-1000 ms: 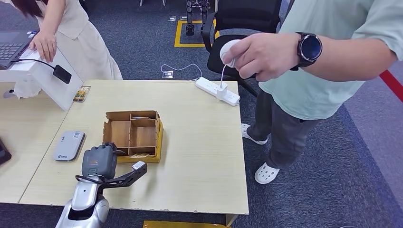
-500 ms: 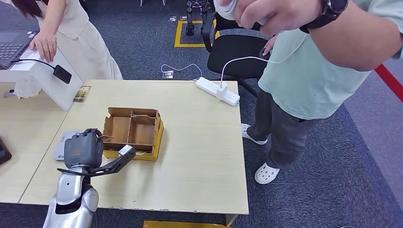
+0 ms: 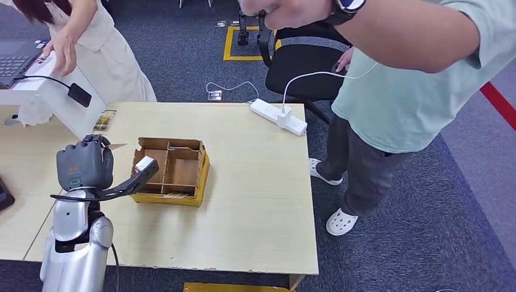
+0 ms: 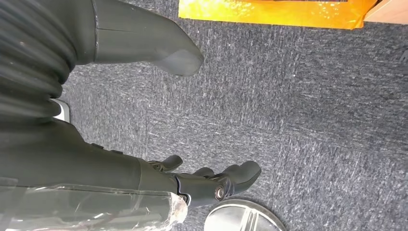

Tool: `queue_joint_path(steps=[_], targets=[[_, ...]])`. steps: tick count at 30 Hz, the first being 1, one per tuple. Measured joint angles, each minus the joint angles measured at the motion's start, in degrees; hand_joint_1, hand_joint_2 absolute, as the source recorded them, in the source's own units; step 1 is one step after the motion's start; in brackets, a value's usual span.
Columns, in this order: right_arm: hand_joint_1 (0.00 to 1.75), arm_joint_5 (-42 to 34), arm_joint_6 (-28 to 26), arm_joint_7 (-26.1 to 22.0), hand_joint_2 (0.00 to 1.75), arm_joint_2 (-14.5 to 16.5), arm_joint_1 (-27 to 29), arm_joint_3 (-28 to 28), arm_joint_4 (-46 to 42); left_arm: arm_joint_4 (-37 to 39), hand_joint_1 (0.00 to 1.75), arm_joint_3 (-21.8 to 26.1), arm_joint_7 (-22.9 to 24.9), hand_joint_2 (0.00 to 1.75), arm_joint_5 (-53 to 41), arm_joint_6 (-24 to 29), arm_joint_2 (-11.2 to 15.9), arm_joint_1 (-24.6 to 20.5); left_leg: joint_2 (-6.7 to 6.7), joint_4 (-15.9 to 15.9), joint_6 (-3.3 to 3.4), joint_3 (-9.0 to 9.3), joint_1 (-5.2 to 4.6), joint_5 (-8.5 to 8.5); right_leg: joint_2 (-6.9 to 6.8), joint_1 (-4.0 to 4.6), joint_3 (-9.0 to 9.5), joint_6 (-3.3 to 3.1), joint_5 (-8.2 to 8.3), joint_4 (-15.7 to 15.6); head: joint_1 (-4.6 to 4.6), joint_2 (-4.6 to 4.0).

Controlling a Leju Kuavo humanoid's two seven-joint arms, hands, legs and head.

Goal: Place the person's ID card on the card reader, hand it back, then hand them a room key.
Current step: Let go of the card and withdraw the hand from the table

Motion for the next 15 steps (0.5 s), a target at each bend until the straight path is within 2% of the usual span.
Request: queue_joint_path(steps=[4, 9, 15], targets=[[0.00, 0.03, 0.00, -0.06, 1.75, 0.00, -0.12, 0.01, 0.19, 0.00, 1.75, 0.00, 0.43, 1.75, 0.00, 0.07, 0.32, -0.76, 0.00, 0.00, 0.00, 0.00, 0.00, 0.00, 0.01, 0.00, -0.01, 0.00, 0.00, 0.00, 0.00, 0.00], [0.00, 0.55, 0.01, -0.18, 1.75, 0.02, -0.48, 0.39, 0.53, 0.31, 1.70, 0.05, 4.17, 1.75, 0.01, 2.26, 0.79, -2.59, -0.02, 0.00, 0.01, -0.01, 0.00, 0.00, -0.02, 0.00, -0.03, 0.00, 0.00, 0.00, 0.00, 0.00], [0.00, 0.70, 0.48, -0.16, 1.75, 0.27, -1.46, 1.73, 1.10, 2.53, 1.75, 3.14, -0.23, 1.75, 2.37, 3.11, -1.07, -8.08, -0.06, 0.01, 0.03, -0.01, 0.00, 0.07, -0.07, 0.00, -0.01, 0.01, 0.07, 0.00, 0.01, 0.00]])
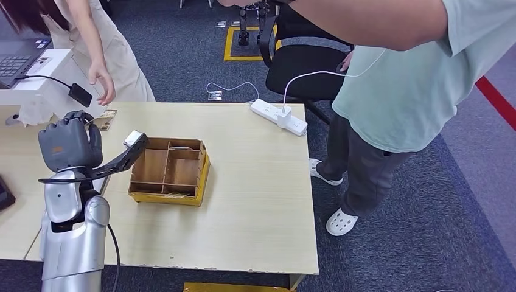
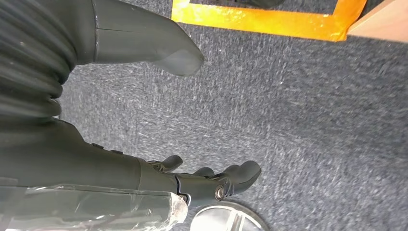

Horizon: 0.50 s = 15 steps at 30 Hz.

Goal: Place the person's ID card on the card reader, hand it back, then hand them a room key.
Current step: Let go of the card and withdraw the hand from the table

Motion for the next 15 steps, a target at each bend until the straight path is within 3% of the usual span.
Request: queue_joint_path(steps=[8, 15], targets=[[0.00, -0.52, 0.37, 0.00, 1.75, 0.03, -0.55, 1.88, 0.65, 5.38, 1.75, 6.11, -2.86, 1.75, 4.21, -1.27, -2.13, -7.80, -0.03, 0.01, 0.03, -0.01, 0.00, 0.05, 0.00, 0.00, 0.00, 0.01, 0.02, 0.00, -0.01, 0.00], [0.00, -0.97, 0.48, -0.01, 1.75, 0.04, -0.77, 2.90, 1.06, 7.49, 1.75, 8.44, -3.87, 1.75, 7.34, -2.31, -3.56, -11.04, -0.03, 0.01, 0.04, -0.03, -0.01, 0.05, 0.00, 0.00, -0.01, 0.01, 0.01, 0.00, 0.00, 0.00]])
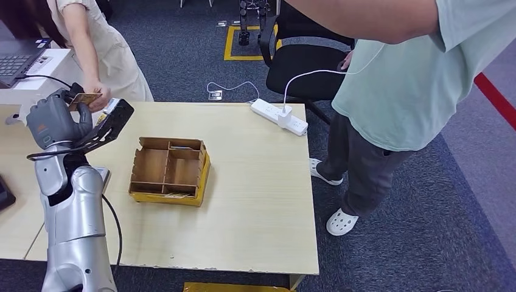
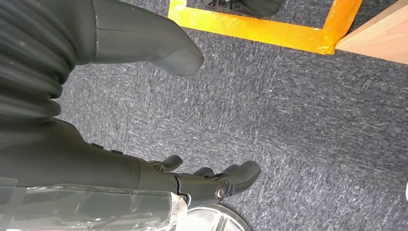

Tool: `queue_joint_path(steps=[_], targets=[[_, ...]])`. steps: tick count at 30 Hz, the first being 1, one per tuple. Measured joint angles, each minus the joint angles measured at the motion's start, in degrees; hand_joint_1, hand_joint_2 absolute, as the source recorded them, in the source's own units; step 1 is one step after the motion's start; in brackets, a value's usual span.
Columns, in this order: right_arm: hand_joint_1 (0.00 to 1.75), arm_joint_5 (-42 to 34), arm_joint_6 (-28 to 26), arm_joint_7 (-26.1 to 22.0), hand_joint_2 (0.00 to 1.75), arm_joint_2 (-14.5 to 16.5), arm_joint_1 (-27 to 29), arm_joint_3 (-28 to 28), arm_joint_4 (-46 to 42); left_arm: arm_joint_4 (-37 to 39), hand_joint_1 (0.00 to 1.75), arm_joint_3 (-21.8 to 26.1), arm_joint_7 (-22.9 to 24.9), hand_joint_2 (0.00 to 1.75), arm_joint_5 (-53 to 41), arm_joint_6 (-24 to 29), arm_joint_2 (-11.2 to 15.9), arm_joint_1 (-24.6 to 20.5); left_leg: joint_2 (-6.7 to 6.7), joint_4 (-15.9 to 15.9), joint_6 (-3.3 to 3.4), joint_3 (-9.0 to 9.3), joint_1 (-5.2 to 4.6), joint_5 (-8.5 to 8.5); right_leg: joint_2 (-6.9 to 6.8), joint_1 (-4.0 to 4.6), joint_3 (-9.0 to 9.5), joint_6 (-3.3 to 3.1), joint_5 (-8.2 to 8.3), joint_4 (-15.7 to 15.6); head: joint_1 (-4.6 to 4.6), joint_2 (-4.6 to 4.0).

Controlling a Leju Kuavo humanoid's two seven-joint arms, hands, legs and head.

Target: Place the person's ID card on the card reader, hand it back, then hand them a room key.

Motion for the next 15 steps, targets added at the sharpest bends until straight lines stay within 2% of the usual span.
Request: queue_joint_path(steps=[13, 15], targets=[[0.00, -0.46, 0.00, 0.01, 1.75, 0.05, -0.06, 1.38, 0.23, 0.52, 1.75, 1.34, -0.01, 1.75, 0.25, -0.99, -1.10, -1.03, 0.01, 0.00, 0.01, -0.02, 0.00, -0.01, 0.01, 0.00, -0.01, 0.00, 0.00, 0.00, -0.01, 0.00], [0.00, -0.46, -0.01, 0.01, 1.75, 0.05, -0.07, 1.42, 0.23, 0.60, 1.70, 1.46, -0.01, 1.75, 0.18, -1.00, -1.18, -1.12, 0.01, 0.00, 0.01, -0.03, 0.00, -0.01, 0.01, 0.00, -0.02, 0.00, 0.00, -0.01, -0.01, 0.00]])
